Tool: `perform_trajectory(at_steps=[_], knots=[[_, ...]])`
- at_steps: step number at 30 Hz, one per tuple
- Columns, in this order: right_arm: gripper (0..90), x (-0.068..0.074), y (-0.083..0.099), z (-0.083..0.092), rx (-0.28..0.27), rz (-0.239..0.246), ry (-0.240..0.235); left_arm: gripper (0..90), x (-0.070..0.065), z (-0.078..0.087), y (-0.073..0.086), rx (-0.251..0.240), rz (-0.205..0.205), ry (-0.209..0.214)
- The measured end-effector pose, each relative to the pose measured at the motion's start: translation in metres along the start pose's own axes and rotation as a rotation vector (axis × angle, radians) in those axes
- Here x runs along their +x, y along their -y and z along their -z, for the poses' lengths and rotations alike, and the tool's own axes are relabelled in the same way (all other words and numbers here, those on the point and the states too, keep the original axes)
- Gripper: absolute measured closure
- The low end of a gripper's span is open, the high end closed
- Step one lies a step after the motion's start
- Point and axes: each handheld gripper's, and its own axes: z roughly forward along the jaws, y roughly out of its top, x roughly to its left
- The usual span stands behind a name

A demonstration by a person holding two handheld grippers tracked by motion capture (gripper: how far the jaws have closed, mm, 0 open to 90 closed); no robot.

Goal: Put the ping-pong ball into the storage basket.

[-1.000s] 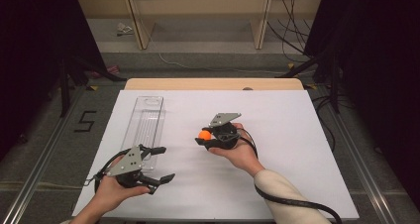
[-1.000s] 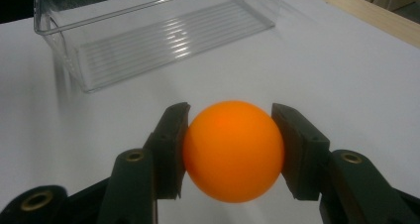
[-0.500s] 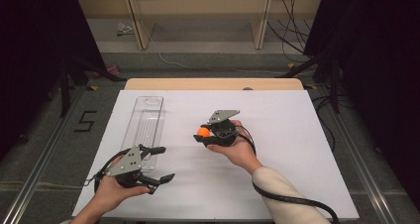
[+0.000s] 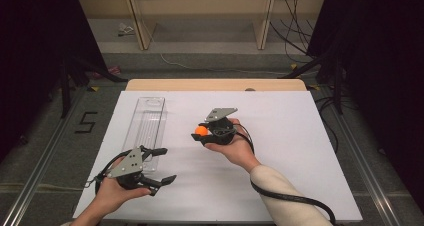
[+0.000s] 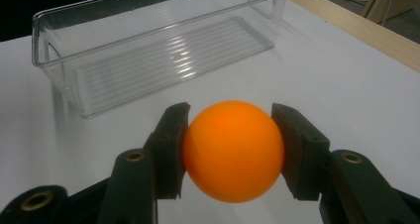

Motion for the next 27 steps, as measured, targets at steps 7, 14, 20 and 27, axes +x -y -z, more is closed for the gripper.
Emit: perform_trajectory(at_steps=[7, 14, 20, 27], knots=[[51.4, 0.0, -0.004, -0.002, 0.001, 0.001, 0.003, 16.3, 0.0, 0.0, 0.0, 0.001, 0.0, 0.002], [51.4, 0.0, -0.008, -0.005, -0.001, 0.0, 0.002, 16.2, 0.0, 0.0, 0.0, -0.001, 0.0, 0.0], [51.4, 0.001, -0.011, -0.008, 0.0, 0.004, -0.001, 16.2, 0.0, 0.0, 0.0, -0.001, 0.0, 0.0], [51.4, 0.001, -0.016, -0.011, -0.001, 0.007, -0.002, 16.2, 0.0, 0.0, 0.0, -0.001, -0.001, 0.002]])
